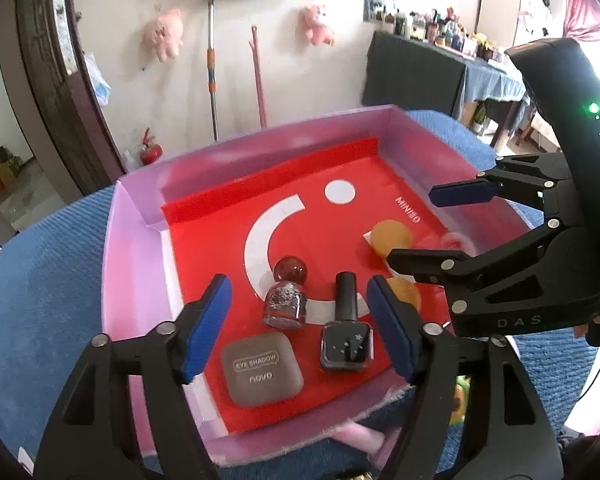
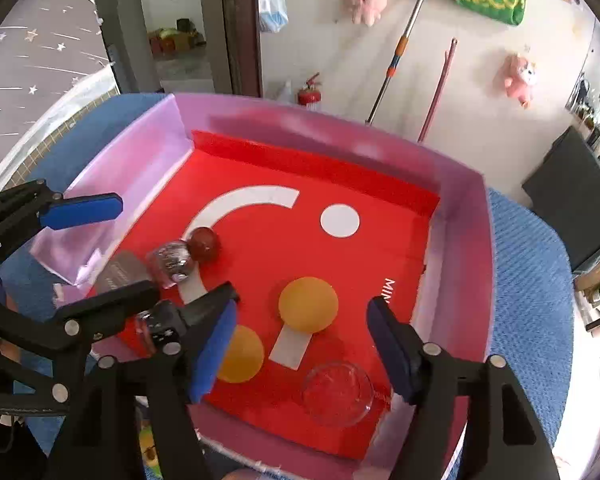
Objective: Organize rigid objects
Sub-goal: 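Withdraw both tools from the box back over the table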
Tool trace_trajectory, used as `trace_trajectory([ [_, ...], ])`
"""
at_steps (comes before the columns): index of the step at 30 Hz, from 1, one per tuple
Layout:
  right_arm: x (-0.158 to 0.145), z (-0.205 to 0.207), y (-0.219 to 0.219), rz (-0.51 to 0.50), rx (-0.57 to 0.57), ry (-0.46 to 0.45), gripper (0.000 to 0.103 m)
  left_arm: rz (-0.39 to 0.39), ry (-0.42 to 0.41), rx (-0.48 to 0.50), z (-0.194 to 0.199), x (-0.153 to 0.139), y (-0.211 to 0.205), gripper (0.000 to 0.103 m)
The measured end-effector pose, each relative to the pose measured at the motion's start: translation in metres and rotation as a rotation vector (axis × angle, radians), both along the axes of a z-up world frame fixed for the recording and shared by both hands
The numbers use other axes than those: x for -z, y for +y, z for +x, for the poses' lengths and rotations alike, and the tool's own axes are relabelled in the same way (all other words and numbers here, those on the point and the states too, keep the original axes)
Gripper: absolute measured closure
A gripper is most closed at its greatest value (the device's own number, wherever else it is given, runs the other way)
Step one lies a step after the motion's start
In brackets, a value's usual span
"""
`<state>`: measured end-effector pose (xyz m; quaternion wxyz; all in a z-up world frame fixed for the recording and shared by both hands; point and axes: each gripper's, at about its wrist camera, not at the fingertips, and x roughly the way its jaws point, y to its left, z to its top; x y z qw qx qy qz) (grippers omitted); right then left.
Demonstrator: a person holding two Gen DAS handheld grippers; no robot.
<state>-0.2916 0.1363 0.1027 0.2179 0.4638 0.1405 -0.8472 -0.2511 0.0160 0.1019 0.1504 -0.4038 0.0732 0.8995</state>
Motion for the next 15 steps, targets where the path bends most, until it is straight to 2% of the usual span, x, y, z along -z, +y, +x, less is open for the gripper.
trace_trajectory([
  [5, -0.023, 0.022, 0.002, -0.009, 0.003, 0.07, 0.019, 0.037, 0.041, -0.019, 0.027, -0.017, -0.008, 0.029],
  [10, -0.048, 0.05, 0.012, -0.049, 0.021, 0.13, 0.012, 0.077, 0.097, -0.035, 0.055, -0.033, -0.012, 0.023],
  [15, -0.069, 0.084, 0.024, -0.086, 0.045, 0.199, 0.007, 0.105, 0.154, -0.044, 0.084, -0.045, -0.016, 0.022],
])
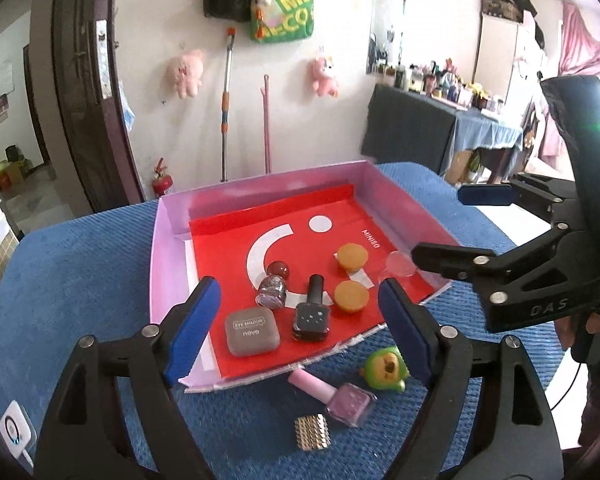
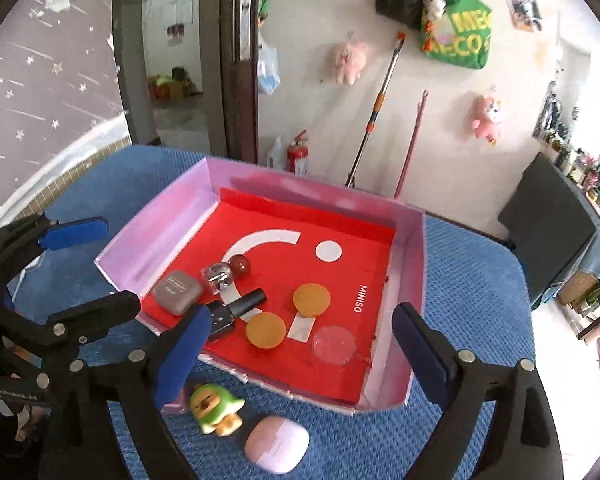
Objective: Organize rigid objects
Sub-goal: 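Withdraw both tools from the box back over the table, then move the right tool toward the pink egg-shaped case while the left approaches the gold studded roller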
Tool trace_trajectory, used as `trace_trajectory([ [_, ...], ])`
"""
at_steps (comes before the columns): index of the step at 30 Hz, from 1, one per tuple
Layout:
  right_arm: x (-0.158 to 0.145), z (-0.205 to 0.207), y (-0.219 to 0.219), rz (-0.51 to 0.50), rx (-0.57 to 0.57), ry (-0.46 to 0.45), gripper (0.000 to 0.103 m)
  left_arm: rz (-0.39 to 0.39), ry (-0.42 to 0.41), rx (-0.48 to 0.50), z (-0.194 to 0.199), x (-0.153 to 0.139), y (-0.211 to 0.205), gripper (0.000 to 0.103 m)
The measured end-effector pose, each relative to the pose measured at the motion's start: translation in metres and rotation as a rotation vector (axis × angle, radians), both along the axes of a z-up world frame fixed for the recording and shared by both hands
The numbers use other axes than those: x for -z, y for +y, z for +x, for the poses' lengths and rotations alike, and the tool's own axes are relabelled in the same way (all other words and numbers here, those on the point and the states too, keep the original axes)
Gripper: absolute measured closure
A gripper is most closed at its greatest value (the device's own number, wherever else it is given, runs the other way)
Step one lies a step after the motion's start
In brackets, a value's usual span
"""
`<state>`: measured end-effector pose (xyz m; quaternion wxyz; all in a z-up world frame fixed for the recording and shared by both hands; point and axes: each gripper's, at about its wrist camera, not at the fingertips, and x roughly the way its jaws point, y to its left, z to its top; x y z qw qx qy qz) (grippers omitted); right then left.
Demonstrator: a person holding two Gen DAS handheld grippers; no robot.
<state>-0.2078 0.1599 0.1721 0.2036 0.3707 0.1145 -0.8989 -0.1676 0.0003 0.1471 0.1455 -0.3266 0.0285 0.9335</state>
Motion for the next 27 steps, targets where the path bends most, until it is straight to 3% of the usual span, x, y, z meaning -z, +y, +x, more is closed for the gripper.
trace_trajectory([
  [4, -0.011, 0.028, 0.01, -0.041, 0.016, 0.049, 0.004, 0.0, 0.037, -0.009, 0.023, -0.003, 0.0, 0.016],
  [11, -0.015, 0.079, 0.025, -0.07, 0.051, 0.118, 0.0, 0.018, 0.057, -0.029, 0.059, 0.002, 0.0, 0.016],
  [18, 0.011, 0.119, 0.036, -0.106, 0.093, 0.117, 0.0, 0.062, 0.016, -0.057, 0.085, 0.027, -0.004, 0.015],
  [27, 0.054, 0.137, 0.047, -0.134, 0.139, 0.058, 0.0, 0.042, -0.035, -0.071, 0.106, 0.06, 0.002, 0.016],
])
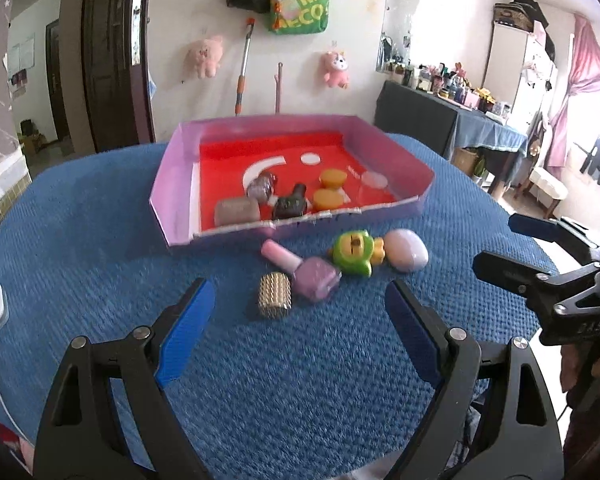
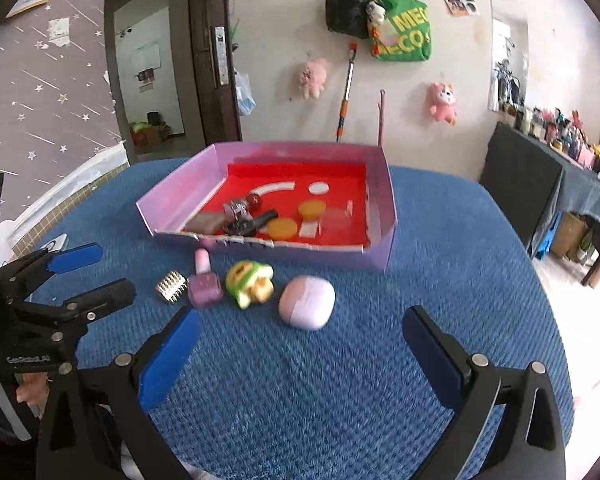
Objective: Organize rigid objects
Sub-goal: 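Move the right tool toward the pink egg-shaped case while the left approaches the gold studded roller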
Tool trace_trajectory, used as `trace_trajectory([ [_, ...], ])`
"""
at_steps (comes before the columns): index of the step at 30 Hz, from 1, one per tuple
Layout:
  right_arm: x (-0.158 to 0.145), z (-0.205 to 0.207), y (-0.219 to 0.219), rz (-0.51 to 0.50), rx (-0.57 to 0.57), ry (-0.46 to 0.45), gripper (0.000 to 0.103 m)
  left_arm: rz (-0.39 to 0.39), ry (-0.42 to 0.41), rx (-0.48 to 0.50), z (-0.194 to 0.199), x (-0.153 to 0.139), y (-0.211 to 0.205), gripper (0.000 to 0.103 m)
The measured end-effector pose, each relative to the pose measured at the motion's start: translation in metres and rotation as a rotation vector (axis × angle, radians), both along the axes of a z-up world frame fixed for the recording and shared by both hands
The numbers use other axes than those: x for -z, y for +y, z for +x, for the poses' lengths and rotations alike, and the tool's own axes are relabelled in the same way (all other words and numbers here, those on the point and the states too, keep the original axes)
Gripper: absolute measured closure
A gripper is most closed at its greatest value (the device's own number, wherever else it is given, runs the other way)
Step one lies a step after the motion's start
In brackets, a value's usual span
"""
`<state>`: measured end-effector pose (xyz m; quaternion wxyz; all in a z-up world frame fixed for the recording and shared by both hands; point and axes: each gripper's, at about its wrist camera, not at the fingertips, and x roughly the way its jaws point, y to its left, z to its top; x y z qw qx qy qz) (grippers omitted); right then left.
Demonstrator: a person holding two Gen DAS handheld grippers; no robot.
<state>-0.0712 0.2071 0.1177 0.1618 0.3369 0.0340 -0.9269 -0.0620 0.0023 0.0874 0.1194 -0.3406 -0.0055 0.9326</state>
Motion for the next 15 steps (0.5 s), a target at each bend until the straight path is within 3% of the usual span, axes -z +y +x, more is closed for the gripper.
trace_trajectory([
  [6, 0.022, -0.002, 0.0, -0.001, 0.016, -0.038, 0.0, 0.003, -0.04, -0.007, -0.003, 0.015, 0.002, 0.016],
  [15, 0.03, -0.009, 0.0, -0.003, 0.019, -0.062, 0.0, 0.007, -0.068, -0.02, -0.013, 0.021, 0.0, 0.016],
])
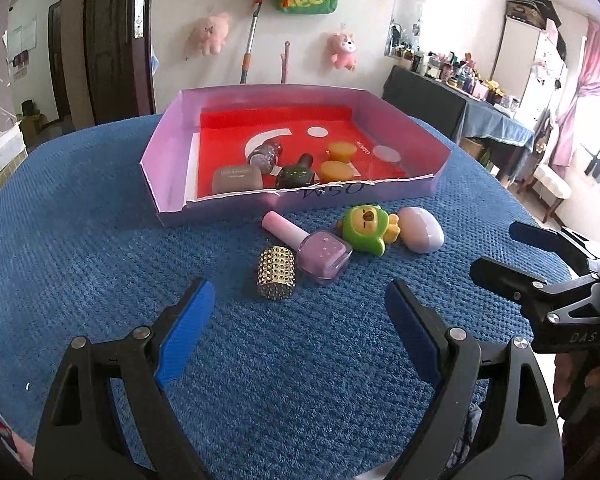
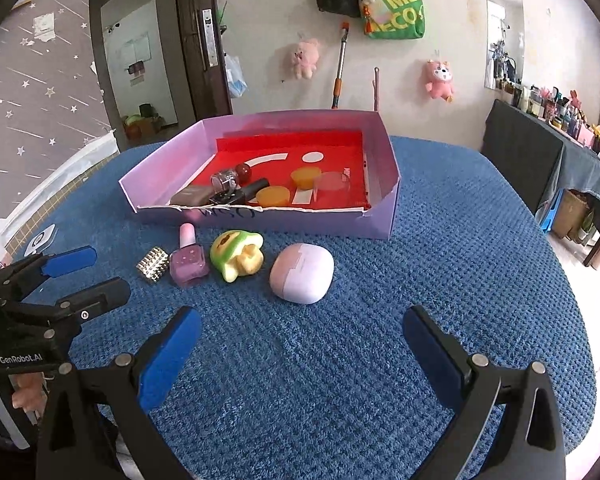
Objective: Organize rigid objects
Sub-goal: 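Move the right tool toward the pink egg-shaped case while the left approaches the gold studded roller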
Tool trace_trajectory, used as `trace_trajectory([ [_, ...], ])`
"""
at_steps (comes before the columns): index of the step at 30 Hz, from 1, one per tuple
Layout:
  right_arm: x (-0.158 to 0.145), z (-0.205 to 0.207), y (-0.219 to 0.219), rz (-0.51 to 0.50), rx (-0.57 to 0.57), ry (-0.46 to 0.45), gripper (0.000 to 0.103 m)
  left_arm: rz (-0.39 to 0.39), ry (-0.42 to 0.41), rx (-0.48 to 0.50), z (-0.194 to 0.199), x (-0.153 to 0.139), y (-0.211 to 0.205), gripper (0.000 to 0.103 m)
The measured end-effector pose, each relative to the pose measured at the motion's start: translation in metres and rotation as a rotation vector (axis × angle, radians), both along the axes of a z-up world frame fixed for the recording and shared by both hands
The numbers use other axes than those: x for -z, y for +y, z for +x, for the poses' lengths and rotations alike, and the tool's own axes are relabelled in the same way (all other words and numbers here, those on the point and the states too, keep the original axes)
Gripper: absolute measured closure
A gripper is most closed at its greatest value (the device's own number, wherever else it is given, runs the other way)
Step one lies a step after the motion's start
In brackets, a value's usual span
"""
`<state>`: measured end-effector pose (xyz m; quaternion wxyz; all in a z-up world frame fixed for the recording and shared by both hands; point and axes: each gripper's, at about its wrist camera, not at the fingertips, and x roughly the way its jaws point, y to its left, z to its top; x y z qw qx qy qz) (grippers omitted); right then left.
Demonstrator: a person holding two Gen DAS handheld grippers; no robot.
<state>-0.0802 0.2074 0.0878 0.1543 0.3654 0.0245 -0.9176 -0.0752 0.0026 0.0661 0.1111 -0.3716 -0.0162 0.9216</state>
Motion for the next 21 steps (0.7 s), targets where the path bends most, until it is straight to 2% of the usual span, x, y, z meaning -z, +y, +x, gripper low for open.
trace_trajectory([
  [21, 0.012, -0.039, -0.007, 0.008, -0.014, -0.069, 0.0, 0.006, -0.09, -0.021, -0.038, 0.016, -0.009, 0.016],
])
